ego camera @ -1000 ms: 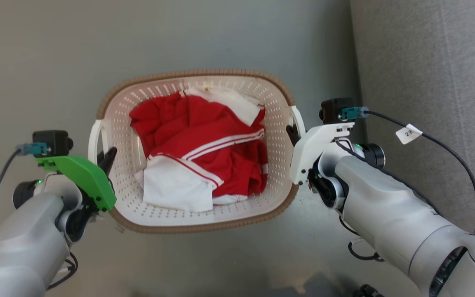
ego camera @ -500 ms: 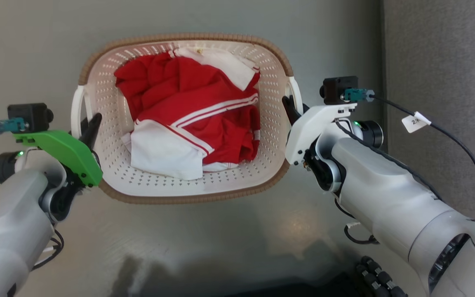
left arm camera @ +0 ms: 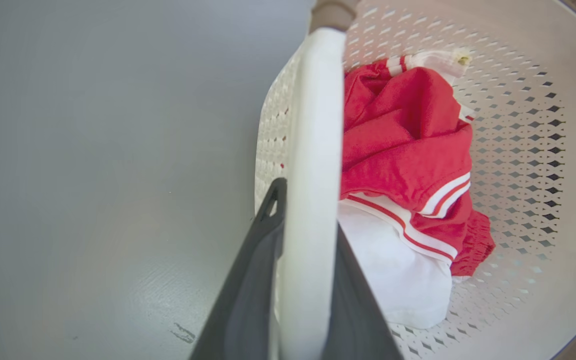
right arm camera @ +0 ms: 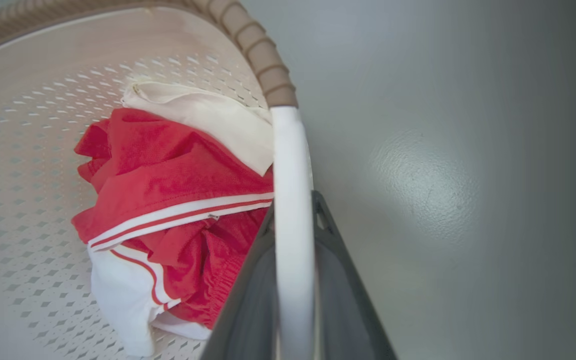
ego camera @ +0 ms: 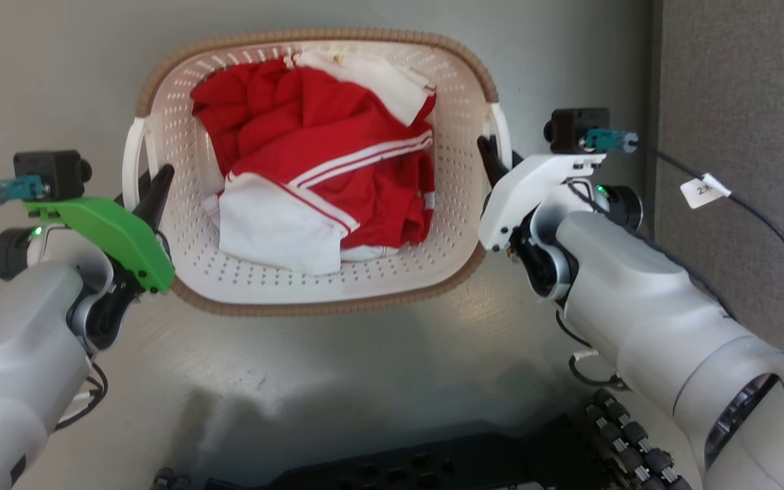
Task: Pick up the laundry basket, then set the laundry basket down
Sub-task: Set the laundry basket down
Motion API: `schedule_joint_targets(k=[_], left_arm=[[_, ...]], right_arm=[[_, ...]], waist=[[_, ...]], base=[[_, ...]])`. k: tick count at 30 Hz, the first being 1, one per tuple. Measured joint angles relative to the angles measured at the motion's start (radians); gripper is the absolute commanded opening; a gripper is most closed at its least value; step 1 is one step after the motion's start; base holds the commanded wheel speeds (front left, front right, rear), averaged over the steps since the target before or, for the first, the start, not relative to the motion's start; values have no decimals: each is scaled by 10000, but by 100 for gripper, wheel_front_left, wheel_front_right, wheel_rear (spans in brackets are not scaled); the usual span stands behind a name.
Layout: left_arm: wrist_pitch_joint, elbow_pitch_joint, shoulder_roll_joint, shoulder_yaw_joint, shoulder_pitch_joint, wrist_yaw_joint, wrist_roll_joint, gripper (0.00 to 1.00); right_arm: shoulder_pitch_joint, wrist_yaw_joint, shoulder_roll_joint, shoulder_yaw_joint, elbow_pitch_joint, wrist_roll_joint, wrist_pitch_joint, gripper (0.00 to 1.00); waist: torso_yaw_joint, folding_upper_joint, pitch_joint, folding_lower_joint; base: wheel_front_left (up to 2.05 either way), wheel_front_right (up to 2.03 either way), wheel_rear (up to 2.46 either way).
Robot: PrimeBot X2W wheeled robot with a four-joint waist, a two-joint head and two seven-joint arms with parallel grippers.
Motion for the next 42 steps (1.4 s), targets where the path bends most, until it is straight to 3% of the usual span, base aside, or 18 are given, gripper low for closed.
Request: schedule_joint_targets(k=[22,23,24,25,26,31,42], left_arm=[[-278,-190,38,-96,-416,4,84,0],[-305,-190,38,-111,-419,4,84,17],[-305,-190,36,-128,-421,2,84,81],[-313,-198,36,-157,-428,-6,84,100],[-357,-213,42,-192,-435,-54,84,100],[-357,-213,90,-320,-434,-63,84,100],[-360,-155,86,-523,-434,-63,82,100]], right_arm=[[-584,31,138,-1170,253,-556,-73,0],[-583,31,138,-1198,253,-585,-73,0],[-583,33,138,-1225,253,-633,-75,18],[-578,33,136,-1252,253,-644,-73,62],[-572,31,136,-1312,253,-642,-75,100],[-555,-2,-173,-1593,368,-642,-104,100],[-401,-15,-198,-1820,209,-819,-105,100]], waist=[[-59,0,689,-1],[-53,0,693,-1],[-46,0,695,-1],[-39,0,697,-1],[-33,0,697,-1],[-7,0,686,-1],[27,0,443,-2]], base=[[0,0,0],[0,0,0],[0,0,0],[0,0,0],[0,0,0],[0,0,0],[0,0,0]])
